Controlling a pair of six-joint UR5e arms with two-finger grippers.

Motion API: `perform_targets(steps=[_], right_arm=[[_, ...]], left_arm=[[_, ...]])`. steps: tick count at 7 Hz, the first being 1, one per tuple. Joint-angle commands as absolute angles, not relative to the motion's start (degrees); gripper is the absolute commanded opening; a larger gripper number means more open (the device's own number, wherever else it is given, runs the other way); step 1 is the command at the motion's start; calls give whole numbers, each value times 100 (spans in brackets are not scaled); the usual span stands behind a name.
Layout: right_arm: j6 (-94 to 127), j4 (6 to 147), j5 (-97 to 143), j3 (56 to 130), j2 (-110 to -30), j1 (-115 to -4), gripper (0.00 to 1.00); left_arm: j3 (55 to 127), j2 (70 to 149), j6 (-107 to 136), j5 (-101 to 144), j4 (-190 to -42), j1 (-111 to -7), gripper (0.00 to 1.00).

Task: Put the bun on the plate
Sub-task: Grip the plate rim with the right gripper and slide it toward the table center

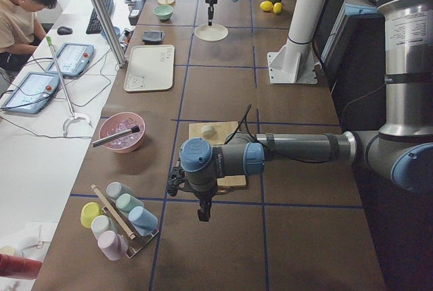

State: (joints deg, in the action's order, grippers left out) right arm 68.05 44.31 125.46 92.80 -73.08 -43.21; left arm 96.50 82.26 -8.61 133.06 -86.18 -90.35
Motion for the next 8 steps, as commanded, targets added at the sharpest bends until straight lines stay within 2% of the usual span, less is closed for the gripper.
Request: perform_targets(steps=[1, 4, 5, 6, 7, 8], right_arm=[[7276, 5769, 11692, 9255, -6367, -3571, 0], [7629, 5801, 10943, 9220, -6258, -2989, 0], [7629, 5801, 10899, 9211, -6275, -2945, 9], [7629, 5809, 10907, 9167, -6267, -2936, 56], [7638, 5905, 10864, 9211, -6284, -2936, 99], [7629, 6515, 10872, 9298, -6232, -3040, 100]], left_arm=[[9642, 8218, -861, 13307, -8622, -9035, 100], [9598, 8227, -861, 13307, -8631, -9035, 100], [9606, 8227, -861, 13315, -8631, -9026, 100], [9598, 8227, -861, 13315, -8631, -9026, 100], [9598, 8227, -853, 13315, -8631, -8992, 100], [9606, 8227, -861, 13315, -8648, -8991, 100]])
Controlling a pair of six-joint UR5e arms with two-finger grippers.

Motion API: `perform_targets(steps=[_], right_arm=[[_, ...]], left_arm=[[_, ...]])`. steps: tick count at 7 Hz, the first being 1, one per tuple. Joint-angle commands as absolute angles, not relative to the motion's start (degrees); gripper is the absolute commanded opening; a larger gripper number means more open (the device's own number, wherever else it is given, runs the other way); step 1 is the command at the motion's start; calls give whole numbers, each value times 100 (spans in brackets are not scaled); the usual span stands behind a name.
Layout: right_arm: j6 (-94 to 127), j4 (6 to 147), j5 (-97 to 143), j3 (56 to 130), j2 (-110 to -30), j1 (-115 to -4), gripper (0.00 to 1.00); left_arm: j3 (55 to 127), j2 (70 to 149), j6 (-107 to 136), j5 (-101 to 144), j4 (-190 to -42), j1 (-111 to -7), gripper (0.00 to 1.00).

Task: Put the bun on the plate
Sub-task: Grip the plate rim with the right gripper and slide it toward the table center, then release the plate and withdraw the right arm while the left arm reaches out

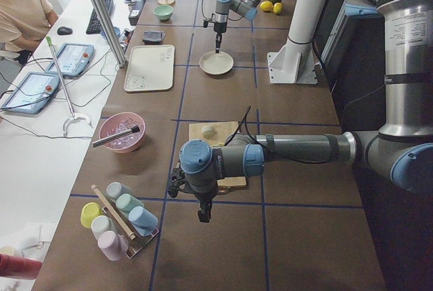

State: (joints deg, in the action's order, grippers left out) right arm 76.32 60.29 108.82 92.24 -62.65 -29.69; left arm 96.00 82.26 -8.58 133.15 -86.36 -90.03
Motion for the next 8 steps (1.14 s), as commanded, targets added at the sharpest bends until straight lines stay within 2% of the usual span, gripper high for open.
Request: perform_targets(steps=[1, 5, 8], right_arm=[[7498, 7296, 11037, 9508, -6205, -3389, 100], [3818, 10155, 12145, 10904, -6695, -5409, 100], [723, 10213, 12838, 11048, -8151, -7069, 100]], left_arm=[[9693, 8235, -879, 13315, -8675, -8983, 100], [9686, 8462, -809, 13272, -8675, -8701, 100], [9589, 8701, -835, 13289, -9023, -8701, 100]])
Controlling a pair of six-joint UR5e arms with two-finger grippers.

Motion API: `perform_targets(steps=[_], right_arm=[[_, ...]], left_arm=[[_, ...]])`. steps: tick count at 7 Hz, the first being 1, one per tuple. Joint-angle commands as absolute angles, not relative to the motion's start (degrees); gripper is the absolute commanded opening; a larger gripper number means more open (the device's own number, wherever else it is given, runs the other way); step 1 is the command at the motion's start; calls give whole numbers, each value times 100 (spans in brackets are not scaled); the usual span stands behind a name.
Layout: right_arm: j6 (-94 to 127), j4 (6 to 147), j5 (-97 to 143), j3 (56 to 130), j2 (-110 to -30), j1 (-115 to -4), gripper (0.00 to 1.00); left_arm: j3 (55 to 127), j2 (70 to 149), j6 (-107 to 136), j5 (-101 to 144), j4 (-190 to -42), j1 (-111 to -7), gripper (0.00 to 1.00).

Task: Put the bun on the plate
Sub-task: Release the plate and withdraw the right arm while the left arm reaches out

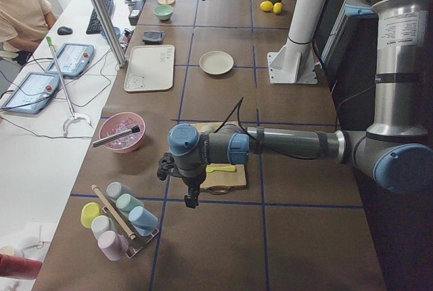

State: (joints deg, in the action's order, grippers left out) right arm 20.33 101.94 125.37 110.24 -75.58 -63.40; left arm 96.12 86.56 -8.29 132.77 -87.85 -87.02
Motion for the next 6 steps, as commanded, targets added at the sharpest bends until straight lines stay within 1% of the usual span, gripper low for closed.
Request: perform_targets(steps=[1, 2, 4, 5, 6], right_arm=[[-184, 10204, 12997, 11048, -8713, -7589, 100], [-898, 10195, 13016, 11030, -9232, -8064, 100], [-1213, 10091, 13130, 11030, -10068, -8690, 100], [-1135, 9350, 13140, 10987, -10516, -8771, 100], [-977, 9221, 13157, 10934, -10573, -8771, 100]], left_arm=[[9589, 8719, -818, 13280, -9522, -8701, 100], [9537, 8797, -652, 13280, -9545, -8666, 100], [9562, 8833, 129, 13333, -9598, -8657, 100], [9693, 8842, 393, 13611, -9850, -8631, 100], [9712, 8816, 500, 13780, -10723, -8187, 100]])
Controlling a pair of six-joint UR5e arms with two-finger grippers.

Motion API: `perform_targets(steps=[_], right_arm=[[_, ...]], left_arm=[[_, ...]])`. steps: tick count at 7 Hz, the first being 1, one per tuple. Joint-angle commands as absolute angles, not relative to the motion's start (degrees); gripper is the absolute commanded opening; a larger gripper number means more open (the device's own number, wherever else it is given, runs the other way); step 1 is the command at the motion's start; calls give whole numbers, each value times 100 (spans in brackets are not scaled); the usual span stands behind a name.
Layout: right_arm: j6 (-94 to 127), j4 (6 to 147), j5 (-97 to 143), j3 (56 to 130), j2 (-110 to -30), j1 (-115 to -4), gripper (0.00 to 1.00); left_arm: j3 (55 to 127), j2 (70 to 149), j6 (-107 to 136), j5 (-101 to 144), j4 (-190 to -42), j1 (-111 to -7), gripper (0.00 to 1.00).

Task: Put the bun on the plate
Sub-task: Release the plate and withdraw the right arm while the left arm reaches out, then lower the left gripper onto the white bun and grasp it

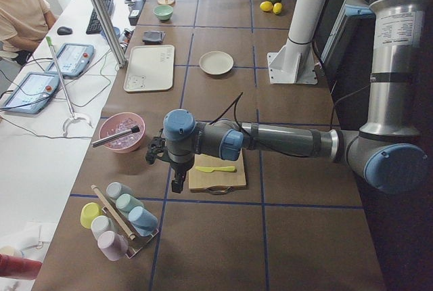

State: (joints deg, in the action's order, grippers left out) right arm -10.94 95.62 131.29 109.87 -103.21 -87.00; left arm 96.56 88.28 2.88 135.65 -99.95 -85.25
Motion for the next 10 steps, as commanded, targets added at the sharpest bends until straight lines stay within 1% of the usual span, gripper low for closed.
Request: perform_targets(steps=[1, 3, 5, 7, 8, 10], right_arm=[[-967, 9220, 13157, 10934, -10565, -8771, 100], [-967, 9211, 13157, 10934, -10564, -8771, 100], [-967, 9220, 13166, 10942, -10564, -8771, 100], [-967, 9211, 13166, 10951, -10564, -8771, 100], [-967, 9211, 13166, 10951, -10564, -8771, 100], [-976, 9211, 13166, 10960, -10564, -8771, 100]], left_arm=[[9860, 8911, 1388, 13842, -10810, -7400, 100], [10282, 9139, 3349, 13179, -10811, -6282, 100], [10266, 9403, 4609, 12394, -10811, -5453, 100], [10108, 9422, 4913, 12262, -10880, -5012, 100], [9916, 9431, 4922, 12052, -10898, -4766, 100], [9870, 9483, 4957, 12085, -10890, -4693, 100]])
